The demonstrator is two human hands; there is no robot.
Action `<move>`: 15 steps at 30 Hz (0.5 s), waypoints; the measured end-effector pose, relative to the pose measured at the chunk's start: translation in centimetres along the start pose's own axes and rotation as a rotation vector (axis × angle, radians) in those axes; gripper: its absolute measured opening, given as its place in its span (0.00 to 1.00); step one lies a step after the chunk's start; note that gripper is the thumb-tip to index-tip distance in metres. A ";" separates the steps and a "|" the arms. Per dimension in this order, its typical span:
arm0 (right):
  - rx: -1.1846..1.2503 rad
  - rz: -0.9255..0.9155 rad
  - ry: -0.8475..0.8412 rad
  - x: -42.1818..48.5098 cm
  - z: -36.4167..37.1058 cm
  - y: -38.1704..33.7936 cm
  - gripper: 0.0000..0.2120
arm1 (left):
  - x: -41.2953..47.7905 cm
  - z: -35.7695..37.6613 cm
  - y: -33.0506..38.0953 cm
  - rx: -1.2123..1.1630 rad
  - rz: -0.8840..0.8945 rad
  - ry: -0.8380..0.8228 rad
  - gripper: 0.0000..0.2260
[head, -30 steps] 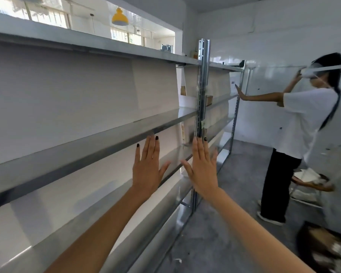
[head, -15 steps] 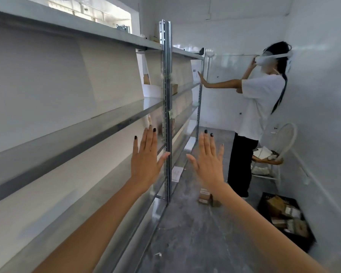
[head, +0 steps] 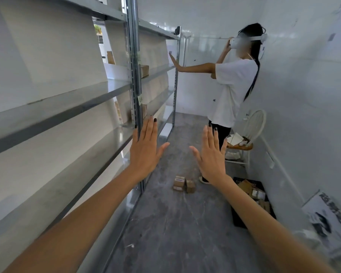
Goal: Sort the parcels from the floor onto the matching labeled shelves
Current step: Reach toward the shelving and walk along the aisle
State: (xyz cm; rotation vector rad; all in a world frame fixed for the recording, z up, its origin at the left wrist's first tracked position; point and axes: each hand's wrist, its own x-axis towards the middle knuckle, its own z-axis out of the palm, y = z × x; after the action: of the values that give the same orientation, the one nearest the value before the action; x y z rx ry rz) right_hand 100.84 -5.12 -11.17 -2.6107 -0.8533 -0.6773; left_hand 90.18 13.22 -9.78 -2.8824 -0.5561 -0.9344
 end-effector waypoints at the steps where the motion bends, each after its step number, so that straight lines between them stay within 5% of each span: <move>1: 0.005 0.001 0.002 0.6 0.5 1.0 0.37 | 0.7 0.8 0.8 -0.016 0.004 -0.004 0.36; 15: -0.055 0.012 -0.040 6.9 5.9 9.9 0.34 | 8.8 9.7 6.7 -0.015 0.051 -0.023 0.35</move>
State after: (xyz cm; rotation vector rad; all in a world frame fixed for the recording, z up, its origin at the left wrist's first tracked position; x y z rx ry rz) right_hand 113.83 -7.04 -13.97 -2.6850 -0.8421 -0.6563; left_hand 104.56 11.41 -12.20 -2.9088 -0.4767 -0.9036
